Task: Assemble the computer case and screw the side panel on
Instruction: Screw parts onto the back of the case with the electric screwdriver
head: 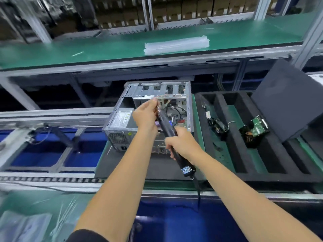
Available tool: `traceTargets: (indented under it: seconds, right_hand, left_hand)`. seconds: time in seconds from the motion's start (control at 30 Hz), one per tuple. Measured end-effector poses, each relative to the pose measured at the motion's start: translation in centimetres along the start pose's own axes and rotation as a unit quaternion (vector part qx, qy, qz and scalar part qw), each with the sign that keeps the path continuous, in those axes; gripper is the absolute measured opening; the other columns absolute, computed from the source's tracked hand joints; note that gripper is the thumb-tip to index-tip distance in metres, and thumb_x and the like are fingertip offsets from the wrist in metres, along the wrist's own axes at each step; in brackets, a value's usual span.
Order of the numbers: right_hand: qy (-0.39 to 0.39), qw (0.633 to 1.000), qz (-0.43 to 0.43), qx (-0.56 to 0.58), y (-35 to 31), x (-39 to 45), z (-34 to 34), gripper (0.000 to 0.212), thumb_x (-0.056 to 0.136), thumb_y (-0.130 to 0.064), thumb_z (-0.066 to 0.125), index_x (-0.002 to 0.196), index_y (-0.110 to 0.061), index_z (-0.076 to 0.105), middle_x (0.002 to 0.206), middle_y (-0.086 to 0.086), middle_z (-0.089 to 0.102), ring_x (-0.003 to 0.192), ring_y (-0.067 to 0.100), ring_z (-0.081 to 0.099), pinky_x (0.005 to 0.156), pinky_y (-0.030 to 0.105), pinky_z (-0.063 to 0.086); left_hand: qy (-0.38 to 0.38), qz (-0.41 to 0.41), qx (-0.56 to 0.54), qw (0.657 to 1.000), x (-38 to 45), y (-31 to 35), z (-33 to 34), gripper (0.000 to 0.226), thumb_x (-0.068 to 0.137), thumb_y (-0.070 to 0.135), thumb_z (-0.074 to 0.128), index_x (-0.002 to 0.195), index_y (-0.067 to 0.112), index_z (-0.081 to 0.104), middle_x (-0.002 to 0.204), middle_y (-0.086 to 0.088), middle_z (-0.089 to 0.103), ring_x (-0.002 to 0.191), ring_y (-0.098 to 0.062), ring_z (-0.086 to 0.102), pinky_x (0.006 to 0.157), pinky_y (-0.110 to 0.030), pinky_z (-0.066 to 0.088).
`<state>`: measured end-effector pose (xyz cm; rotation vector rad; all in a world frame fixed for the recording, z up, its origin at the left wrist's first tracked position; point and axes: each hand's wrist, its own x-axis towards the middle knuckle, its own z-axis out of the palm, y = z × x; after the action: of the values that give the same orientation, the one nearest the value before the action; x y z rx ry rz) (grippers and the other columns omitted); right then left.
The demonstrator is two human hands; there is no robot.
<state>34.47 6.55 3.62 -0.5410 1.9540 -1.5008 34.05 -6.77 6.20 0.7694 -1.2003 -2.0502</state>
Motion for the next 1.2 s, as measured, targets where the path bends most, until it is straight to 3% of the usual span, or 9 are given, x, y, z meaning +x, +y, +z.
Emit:
traceTargets:
  seconds: [0.13,0.27,0.5,0.67,0.77,0.87,1.0,1.1,1.2]
  right_hand:
    - [0.008,1.000,-0.011,-0.027,-0.4,0.3,5.2,0.025,0.062,-0.009,0.059,0.085,-0.006,0.052,0.058,0.009,0.056,0.041,0.026,0.052,0.051,0.035,0.046]
    - [-0.002,0.999,0.011,-0.030,-0.2,0.8,9.7,0.023,0.064,-0.007,0.060,0.085,-0.002,0.052,0.057,0.008,0.054,0.040,0.026,0.051,0.047,0.031,0.046]
    - [-0.031,0.997,0.055,-0.040,2.0,1.4,17.0,0.018,0.069,-0.004,0.061,0.081,-0.007,0.049,0.052,0.004,0.054,0.040,0.026,0.051,0.047,0.033,0.045]
    - [-0.023,0.995,0.099,-0.018,4.6,1.1,19.9,0.017,0.072,0.000,0.061,0.079,-0.009,0.049,0.055,0.007,0.054,0.039,0.021,0.049,0.043,0.030,0.045]
    - [-0.016,0.990,0.137,-0.010,6.7,0.6,20.6,0.018,0.071,0.000,0.061,0.080,-0.009,0.049,0.056,0.007,0.054,0.037,0.020,0.049,0.043,0.029,0.045]
    - [-0.006,0.983,0.182,0.003,8.8,0.0,20.6,0.020,0.072,-0.002,0.061,0.087,-0.009,0.049,0.060,0.009,0.055,0.038,0.021,0.050,0.045,0.029,0.045]
    - [-0.002,0.975,0.223,0.012,10.5,-0.4,20.1,0.022,0.076,-0.005,0.061,0.093,-0.010,0.050,0.070,0.011,0.057,0.040,0.018,0.052,0.044,0.027,0.046]
    - [0.009,0.970,0.241,0.023,10.9,-0.2,20.0,0.025,0.078,-0.009,0.062,0.100,-0.009,0.050,0.073,0.011,0.059,0.045,0.018,0.054,0.046,0.028,0.048]
    - [0.019,0.969,0.242,0.037,11.0,0.3,20.0,0.026,0.078,-0.012,0.064,0.100,-0.007,0.050,0.072,0.011,0.058,0.047,0.021,0.055,0.051,0.032,0.049]
  left_hand:
    - [0.015,-0.038,-0.063,0.997,0.6,1.6,-4.1,0.009,0.087,0.010,0.066,0.089,0.002,0.064,0.070,-0.004,0.066,0.059,-0.011,0.059,0.052,-0.023,0.051]
    - [0.007,-0.079,-0.023,0.997,2.0,3.1,-9.3,0.007,0.085,0.010,0.066,0.083,0.004,0.064,0.071,-0.004,0.064,0.056,-0.010,0.059,0.046,-0.018,0.045]
    - [0.114,-0.048,0.004,0.992,2.7,2.7,-16.1,0.041,0.076,-0.002,0.063,0.039,0.014,0.061,0.050,-0.006,0.060,0.046,-0.019,0.053,0.049,-0.024,0.044]
    - [0.134,-0.098,0.025,0.986,3.6,0.1,-19.7,0.020,0.079,0.000,0.068,0.059,0.004,0.065,0.053,-0.007,0.063,0.049,-0.019,0.057,0.055,-0.028,0.048]
    - [0.140,-0.117,0.096,0.979,4.0,-2.8,-21.3,0.028,0.076,0.005,0.071,0.049,0.010,0.065,0.054,-0.006,0.065,0.052,-0.018,0.058,0.058,-0.031,0.050]
    - [0.093,-0.093,0.271,0.953,4.2,-5.6,-22.5,0.030,0.079,0.019,0.073,0.052,0.009,0.062,0.054,0.001,0.060,0.051,-0.014,0.051,0.059,-0.024,0.045]
    - [-0.026,0.008,0.480,0.877,4.3,-7.6,-23.3,0.034,0.087,0.027,0.062,0.055,0.015,0.061,0.054,0.001,0.059,0.054,-0.010,0.051,0.058,-0.022,0.039]
    - [-0.060,0.021,0.513,0.856,4.3,-8.4,-23.2,0.032,0.091,0.022,0.055,0.066,0.006,0.069,0.066,-0.008,0.066,0.068,-0.019,0.056,0.062,-0.027,0.036]
    - [-0.083,0.035,0.528,0.845,4.3,-8.7,-22.9,0.032,0.092,0.019,0.053,0.064,0.008,0.066,0.062,-0.006,0.062,0.063,-0.016,0.051,0.058,-0.024,0.030]
